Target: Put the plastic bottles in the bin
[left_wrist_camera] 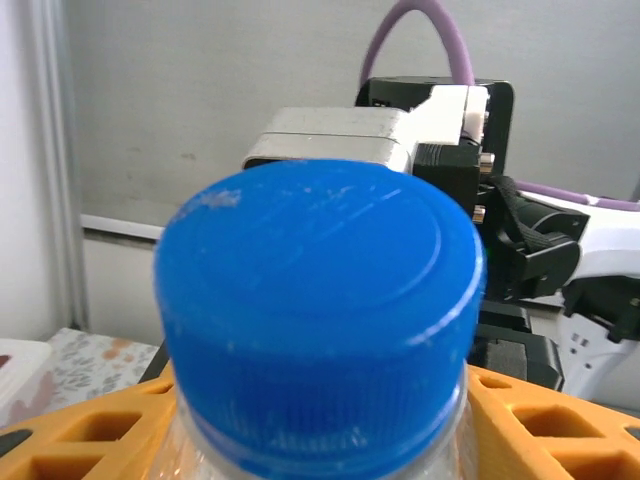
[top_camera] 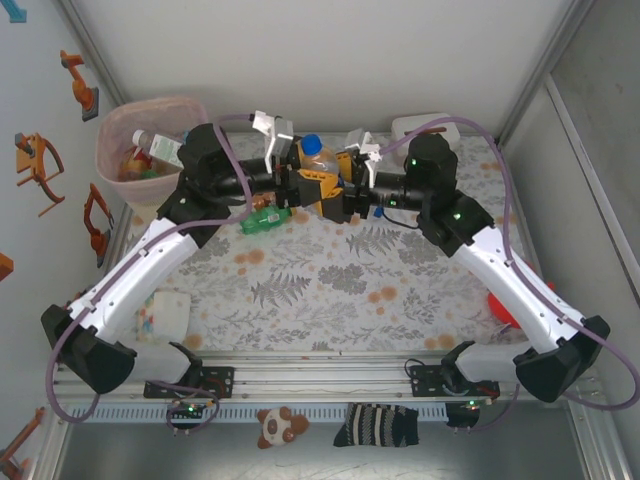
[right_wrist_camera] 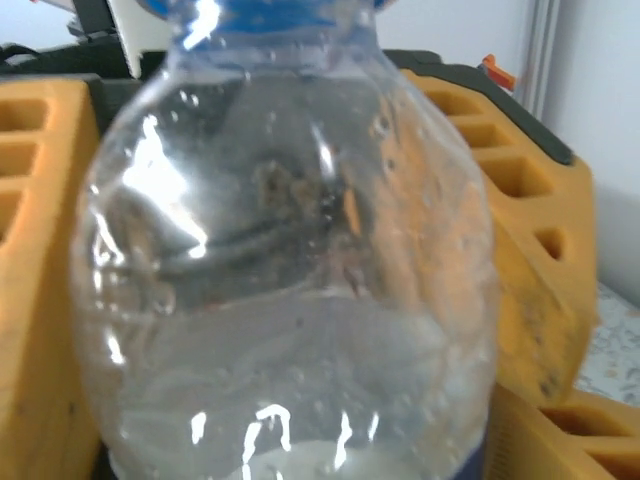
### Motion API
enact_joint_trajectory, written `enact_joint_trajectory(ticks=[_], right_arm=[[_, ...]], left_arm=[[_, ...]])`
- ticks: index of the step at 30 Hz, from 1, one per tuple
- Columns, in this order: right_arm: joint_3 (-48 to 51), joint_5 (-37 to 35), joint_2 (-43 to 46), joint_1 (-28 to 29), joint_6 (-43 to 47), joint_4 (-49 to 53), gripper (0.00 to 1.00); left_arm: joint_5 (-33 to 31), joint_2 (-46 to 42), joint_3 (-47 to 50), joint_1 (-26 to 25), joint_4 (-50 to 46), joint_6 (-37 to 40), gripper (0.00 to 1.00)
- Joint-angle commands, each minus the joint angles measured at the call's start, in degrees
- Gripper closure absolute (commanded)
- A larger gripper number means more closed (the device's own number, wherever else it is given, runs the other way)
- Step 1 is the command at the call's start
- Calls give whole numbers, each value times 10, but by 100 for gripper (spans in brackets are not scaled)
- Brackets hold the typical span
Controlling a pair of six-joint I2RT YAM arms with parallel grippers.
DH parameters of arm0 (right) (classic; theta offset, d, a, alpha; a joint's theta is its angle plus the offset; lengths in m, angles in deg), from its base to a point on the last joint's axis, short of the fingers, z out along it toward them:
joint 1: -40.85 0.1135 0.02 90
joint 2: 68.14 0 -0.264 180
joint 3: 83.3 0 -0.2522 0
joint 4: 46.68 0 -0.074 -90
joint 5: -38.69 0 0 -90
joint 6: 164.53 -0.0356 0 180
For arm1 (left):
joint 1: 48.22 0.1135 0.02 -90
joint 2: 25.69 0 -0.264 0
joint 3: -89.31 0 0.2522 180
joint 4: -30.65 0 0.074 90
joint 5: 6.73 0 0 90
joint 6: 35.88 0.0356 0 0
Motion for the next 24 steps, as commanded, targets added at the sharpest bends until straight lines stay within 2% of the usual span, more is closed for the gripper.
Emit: enact_joint_trajectory(ticks=[1, 6, 10, 16, 24], right_arm=[[-15, -30, 28, 4, 5, 14, 21], [-3, -73, 49, 4, 14, 34, 17], [-4, -106, 58, 4, 24, 53, 16], [-8, -117, 59, 4, 28, 65, 16], [-16, -118, 49, 4, 31, 74, 17]], left_arm=[[-78, -37, 5, -1, -25, 45, 43], [-188, -64, -1, 8, -83, 77, 43], [-267, -81, -15, 37, -129, 92, 44], [-357, -95, -70, 120, -232, 98, 45], [-398, -70, -162, 267, -367, 86, 48]])
